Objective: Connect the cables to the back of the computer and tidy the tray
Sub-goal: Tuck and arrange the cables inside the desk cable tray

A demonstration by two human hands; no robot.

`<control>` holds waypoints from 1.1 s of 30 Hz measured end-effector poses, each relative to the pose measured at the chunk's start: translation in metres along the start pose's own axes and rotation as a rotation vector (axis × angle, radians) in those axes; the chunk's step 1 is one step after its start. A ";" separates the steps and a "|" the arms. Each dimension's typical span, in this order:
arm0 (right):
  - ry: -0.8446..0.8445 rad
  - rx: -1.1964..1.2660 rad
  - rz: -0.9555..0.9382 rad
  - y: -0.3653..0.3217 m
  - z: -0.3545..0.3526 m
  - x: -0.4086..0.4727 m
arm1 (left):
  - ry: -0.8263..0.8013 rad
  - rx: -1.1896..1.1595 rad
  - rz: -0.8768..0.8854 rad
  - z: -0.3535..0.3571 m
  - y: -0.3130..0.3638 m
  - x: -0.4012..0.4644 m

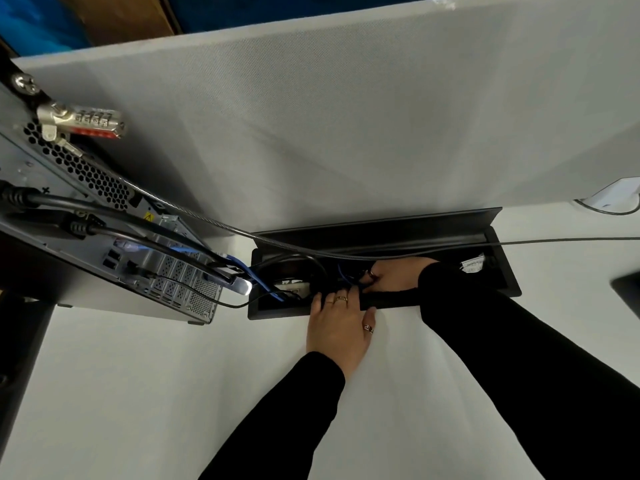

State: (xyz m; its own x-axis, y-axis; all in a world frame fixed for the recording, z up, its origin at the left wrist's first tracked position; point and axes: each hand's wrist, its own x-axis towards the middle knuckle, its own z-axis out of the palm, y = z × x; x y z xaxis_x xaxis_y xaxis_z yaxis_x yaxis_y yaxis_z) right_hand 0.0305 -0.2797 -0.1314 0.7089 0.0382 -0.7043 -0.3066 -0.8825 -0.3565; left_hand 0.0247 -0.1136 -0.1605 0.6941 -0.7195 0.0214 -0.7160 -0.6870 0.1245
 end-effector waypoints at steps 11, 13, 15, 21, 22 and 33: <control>-0.106 -0.049 -0.030 0.003 0.000 0.004 | 0.006 -0.021 0.048 -0.003 -0.003 0.006; -0.060 -0.015 -0.060 0.006 0.004 0.002 | 0.010 -0.041 0.057 -0.004 -0.005 0.006; 0.033 0.125 -0.056 0.008 0.008 -0.003 | 0.021 -0.060 0.084 -0.004 -0.009 0.004; 0.507 -0.098 -0.035 -0.005 0.024 -0.021 | 0.096 -0.207 0.191 0.003 -0.028 -0.009; 0.616 -0.133 -0.072 -0.006 0.027 -0.022 | 0.102 -0.244 0.197 0.001 -0.029 -0.010; 0.723 0.326 -0.344 -0.051 0.013 -0.009 | 0.194 -0.543 0.170 -0.003 -0.080 -0.048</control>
State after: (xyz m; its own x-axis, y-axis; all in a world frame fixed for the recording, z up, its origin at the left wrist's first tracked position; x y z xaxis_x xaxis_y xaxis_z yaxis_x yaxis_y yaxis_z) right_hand 0.0313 -0.2285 -0.1147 0.9919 -0.1268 -0.0008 -0.0893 -0.6942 -0.7142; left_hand 0.0492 -0.0239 -0.1683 0.6108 -0.7481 0.2594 -0.7128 -0.3768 0.5916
